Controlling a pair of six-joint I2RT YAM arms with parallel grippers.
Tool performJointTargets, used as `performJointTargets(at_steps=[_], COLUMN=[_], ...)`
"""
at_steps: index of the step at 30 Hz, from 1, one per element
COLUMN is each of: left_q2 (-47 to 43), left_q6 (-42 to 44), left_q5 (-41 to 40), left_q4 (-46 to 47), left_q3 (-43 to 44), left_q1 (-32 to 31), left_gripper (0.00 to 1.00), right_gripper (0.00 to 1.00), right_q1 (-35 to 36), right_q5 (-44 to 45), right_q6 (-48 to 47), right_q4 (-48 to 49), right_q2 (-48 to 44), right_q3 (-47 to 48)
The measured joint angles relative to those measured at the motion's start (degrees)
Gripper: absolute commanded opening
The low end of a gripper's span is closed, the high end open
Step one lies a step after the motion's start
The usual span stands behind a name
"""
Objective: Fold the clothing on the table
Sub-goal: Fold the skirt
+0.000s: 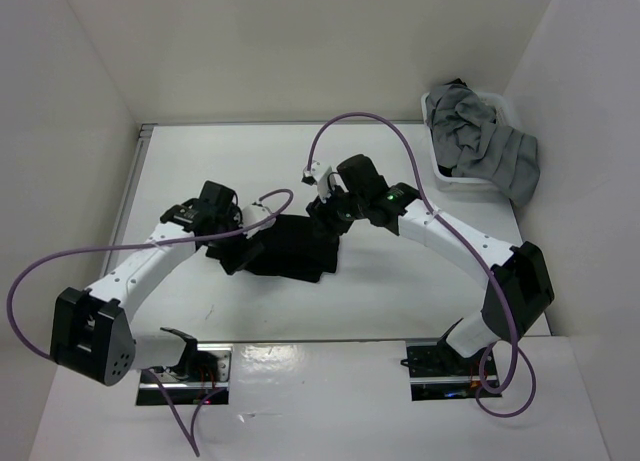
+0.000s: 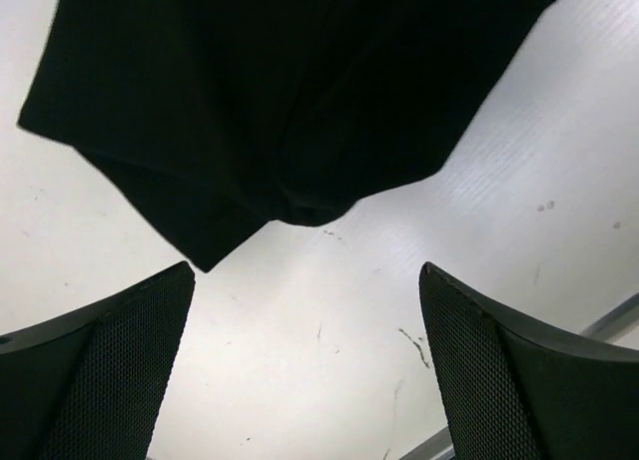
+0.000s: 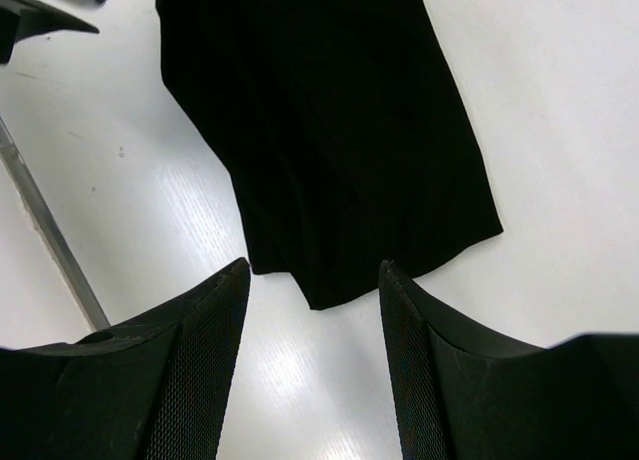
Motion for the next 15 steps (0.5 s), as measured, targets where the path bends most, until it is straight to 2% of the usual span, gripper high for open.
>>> performJointTargets(at_steps=[5, 15], left_q2=[0.9, 11.0], left_q6=[-1.7, -7.6], left_q5=[-1.9, -10.0], left_q4=[3.5, 10.7], left_q3=[-0.1, 0.0], left_q1=[2.5, 2.9], left_gripper=[0.99, 0.99], right_gripper=[0.60, 0.61], right_q1=[0.0, -0.5], right_q5=[0.2, 0.6], right_q6=[0.0, 0.0], right_q4=[0.0, 0.0], right_q2=[0.0, 0.0], right_q3=[0.0, -0.1])
